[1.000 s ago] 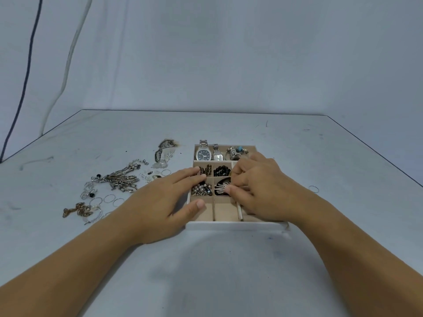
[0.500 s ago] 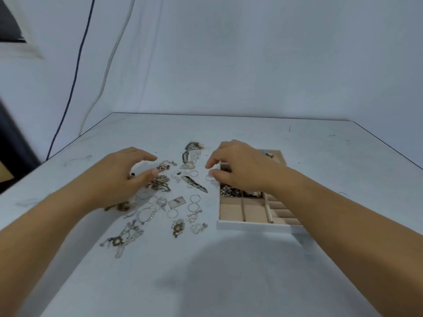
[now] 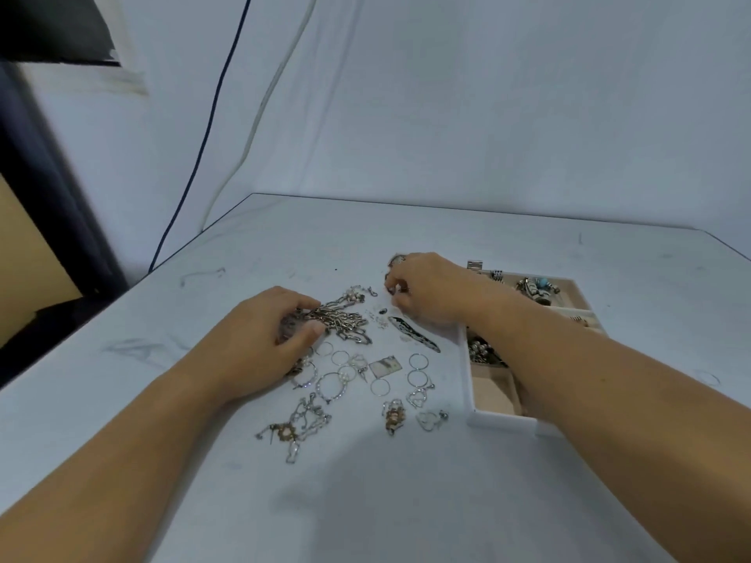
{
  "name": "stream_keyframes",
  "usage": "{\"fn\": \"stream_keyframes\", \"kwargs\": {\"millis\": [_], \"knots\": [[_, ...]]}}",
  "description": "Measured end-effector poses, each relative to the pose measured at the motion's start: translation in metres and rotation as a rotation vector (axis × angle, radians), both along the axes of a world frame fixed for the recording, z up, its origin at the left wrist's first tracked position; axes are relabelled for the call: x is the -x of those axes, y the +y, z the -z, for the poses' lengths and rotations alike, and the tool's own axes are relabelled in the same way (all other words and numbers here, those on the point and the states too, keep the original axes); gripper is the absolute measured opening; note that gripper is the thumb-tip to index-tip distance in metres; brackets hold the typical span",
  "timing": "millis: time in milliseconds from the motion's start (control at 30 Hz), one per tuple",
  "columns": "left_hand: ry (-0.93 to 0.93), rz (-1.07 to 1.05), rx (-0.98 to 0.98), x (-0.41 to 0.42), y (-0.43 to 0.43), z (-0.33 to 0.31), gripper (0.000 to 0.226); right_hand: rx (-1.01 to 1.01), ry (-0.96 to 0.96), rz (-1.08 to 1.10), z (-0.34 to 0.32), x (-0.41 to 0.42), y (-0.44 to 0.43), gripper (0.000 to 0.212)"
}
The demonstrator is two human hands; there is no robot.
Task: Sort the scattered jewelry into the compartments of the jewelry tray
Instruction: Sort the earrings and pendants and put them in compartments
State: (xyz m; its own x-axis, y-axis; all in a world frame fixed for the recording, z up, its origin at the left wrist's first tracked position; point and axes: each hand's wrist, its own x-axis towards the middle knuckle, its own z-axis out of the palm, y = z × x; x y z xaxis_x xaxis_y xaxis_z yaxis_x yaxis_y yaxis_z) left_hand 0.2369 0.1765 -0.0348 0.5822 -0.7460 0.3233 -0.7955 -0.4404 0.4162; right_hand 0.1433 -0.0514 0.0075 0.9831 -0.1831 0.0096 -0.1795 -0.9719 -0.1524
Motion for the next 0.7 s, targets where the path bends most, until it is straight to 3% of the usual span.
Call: {"fn": "stream_keyframes", "kwargs": {"millis": [267,433,567,700], "knots": [[0.018,-0.002,0.044,-0.001,-0.001,0.001,0.038,-0.096,0.000,0.032,-0.006,0.001,-0.001,0.025],[0.050,0.026,0.041,0.003,-0.011,-0.001,0.039,-0.085,-0.026,0.100,-0.004,0.006,-0.008,0.041],[0.044,0.029,0.044,0.005,-0.013,0.000,0.036,-0.225,0.019,0.125,0.000,0.006,-0.012,0.029],[0.030,0.028,0.050,0.005,-0.012,0.003,0.036,-0.233,-0.024,0.122,-0.003,0.007,-0.012,0.019]]}}
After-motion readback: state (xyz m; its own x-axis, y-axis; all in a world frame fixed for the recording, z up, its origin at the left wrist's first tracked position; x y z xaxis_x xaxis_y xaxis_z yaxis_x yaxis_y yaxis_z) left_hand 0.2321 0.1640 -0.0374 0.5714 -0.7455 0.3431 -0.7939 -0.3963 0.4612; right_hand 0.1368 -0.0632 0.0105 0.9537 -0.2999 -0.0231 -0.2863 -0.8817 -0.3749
